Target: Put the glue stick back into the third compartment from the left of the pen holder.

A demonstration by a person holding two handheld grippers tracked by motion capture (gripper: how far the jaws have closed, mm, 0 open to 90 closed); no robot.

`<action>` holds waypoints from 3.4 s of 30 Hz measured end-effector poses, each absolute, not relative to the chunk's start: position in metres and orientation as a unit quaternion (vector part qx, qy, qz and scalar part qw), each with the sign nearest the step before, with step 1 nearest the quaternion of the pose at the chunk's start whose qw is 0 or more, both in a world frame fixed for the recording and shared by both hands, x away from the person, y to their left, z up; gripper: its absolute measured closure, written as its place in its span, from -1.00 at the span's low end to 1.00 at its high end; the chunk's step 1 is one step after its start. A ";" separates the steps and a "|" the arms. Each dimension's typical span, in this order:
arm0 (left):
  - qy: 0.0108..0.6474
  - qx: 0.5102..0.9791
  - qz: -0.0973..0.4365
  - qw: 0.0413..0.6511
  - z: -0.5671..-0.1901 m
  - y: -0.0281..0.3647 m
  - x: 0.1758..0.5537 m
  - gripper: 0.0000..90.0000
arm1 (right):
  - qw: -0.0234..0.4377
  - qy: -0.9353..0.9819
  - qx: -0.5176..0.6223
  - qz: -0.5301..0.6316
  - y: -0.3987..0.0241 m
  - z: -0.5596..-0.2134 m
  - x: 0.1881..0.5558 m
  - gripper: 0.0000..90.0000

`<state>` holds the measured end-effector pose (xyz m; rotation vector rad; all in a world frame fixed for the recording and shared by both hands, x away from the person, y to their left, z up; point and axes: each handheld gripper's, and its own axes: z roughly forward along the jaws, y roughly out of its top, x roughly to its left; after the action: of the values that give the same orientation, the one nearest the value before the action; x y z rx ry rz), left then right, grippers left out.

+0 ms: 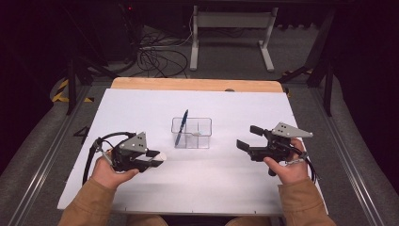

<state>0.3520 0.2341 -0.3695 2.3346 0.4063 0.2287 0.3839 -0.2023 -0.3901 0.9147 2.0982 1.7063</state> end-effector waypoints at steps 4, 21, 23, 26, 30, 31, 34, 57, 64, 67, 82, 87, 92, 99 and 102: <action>0.165 0.897 0.095 0.399 -0.364 0.235 0.352 0.49 | 0.142 0.729 0.318 0.590 -0.202 -0.391 0.384 -0.68; 0.197 0.846 0.118 0.481 -0.355 0.237 0.353 0.49 | 0.145 0.732 0.317 0.585 -0.201 -0.392 0.385 -0.68; 0.199 0.841 0.123 0.487 -0.355 0.236 0.352 0.49 | 0.146 0.732 0.316 0.585 -0.201 -0.392 0.385 -0.68; 0.200 0.837 0.126 0.493 -0.354 0.236 0.351 0.49 | 0.146 0.732 0.316 0.586 -0.201 -0.391 0.385 -0.68; 0.201 0.833 0.129 0.499 -0.354 0.235 0.352 0.49 | 0.146 0.732 0.316 0.586 -0.201 -0.391 0.385 -0.68; 0.202 0.831 0.127 0.503 -0.354 0.235 0.352 0.49 | 0.146 0.732 0.315 0.586 -0.201 -0.391 0.385 -0.68; 0.203 0.827 0.131 0.508 -0.353 0.235 0.352 0.49 | 0.145 0.732 0.316 0.586 -0.200 -0.391 0.384 -0.68; 0.197 0.821 0.139 0.518 -0.334 0.204 0.372 0.49 | 0.144 0.733 0.314 0.586 -0.200 -0.392 0.385 -0.67; 0.196 0.816 0.146 0.524 -0.330 0.189 0.385 0.49 | 0.143 0.735 0.313 0.585 -0.199 -0.392 0.385 -0.67; 0.198 0.814 0.150 0.525 -0.330 0.184 0.391 0.49 | 0.142 0.734 0.313 0.586 -0.199 -0.392 0.384 -0.67; 0.212 0.798 0.158 0.542 -0.337 0.159 0.419 0.49 | 0.140 0.734 0.314 0.586 -0.200 -0.392 0.385 -0.67; 0.226 0.786 0.155 0.554 -0.345 0.155 0.430 0.49 | 0.139 0.735 0.312 0.586 -0.199 -0.393 0.385 -0.67; 0.226 0.775 0.157 0.569 -0.351 0.147 0.438 0.49 | 0.140 0.735 0.312 0.586 -0.200 -0.393 0.385 -0.67; 0.216 0.765 0.161 0.585 -0.360 0.137 0.446 0.48 | 0.138 0.736 0.312 0.585 -0.200 -0.394 0.385 -0.67; 0.209 0.761 0.162 0.593 -0.363 0.133 0.449 0.48 | 0.138 0.736 0.312 0.585 -0.199 -0.394 0.385 -0.67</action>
<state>0.4494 0.1330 -0.3627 1.7684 0.4867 0.3763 0.3851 -0.1993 -0.3940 0.9011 2.1289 1.6908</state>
